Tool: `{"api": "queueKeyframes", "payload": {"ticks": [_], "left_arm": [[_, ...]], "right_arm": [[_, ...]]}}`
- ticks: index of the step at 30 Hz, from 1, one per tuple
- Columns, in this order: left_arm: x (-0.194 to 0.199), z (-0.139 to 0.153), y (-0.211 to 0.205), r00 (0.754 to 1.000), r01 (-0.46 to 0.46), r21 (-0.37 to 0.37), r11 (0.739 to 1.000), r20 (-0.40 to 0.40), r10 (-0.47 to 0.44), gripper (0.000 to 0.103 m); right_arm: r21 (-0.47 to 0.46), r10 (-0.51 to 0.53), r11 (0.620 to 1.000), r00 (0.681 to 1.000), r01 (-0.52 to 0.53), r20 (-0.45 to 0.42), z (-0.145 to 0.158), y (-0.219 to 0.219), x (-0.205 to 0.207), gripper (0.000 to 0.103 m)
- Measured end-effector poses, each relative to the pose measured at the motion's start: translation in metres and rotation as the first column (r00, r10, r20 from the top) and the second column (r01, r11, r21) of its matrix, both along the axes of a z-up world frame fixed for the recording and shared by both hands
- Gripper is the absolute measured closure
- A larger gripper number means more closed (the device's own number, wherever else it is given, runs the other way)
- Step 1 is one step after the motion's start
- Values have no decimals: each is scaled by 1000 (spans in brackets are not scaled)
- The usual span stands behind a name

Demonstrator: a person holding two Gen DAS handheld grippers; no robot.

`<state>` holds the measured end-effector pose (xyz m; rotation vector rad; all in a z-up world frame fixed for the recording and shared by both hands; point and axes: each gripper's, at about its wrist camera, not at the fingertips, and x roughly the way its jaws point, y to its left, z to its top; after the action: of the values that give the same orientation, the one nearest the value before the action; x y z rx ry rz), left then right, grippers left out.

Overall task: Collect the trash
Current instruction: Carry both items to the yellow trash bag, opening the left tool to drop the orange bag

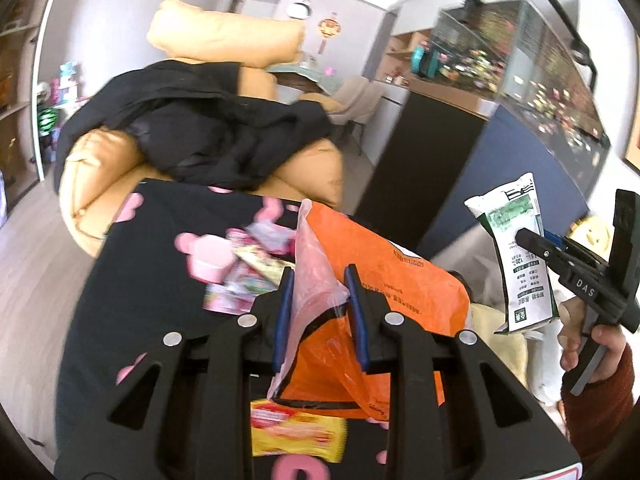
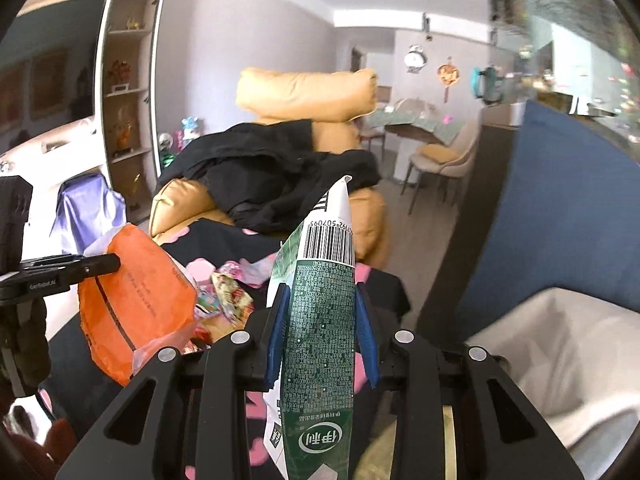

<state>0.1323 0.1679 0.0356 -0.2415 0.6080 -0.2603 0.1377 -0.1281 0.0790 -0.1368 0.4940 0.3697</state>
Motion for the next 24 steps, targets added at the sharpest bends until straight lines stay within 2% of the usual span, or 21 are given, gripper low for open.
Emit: {"api": "queueKeyframes", "payload": {"ticks": [5,10,19,24], "left_arm": [[-4,5,-56,994,106,0,994,3,-106,79],[2,2,-120,978,206,-8,979,-18,-206,79],[27,-29,-218,935,337,-19,941,-110,-337,79],[35,-44,-260,914,389,21,921,-129,-383,79]], "right_arm": [[29,-76,997,997,75,27,0,-56,-33,72],[42,-152,988,987,151,44,-6,-108,-56,72],[67,-270,962,962,266,51,-25,-183,-73,72],[90,-320,945,946,315,44,-37,-216,-77,72]]}}
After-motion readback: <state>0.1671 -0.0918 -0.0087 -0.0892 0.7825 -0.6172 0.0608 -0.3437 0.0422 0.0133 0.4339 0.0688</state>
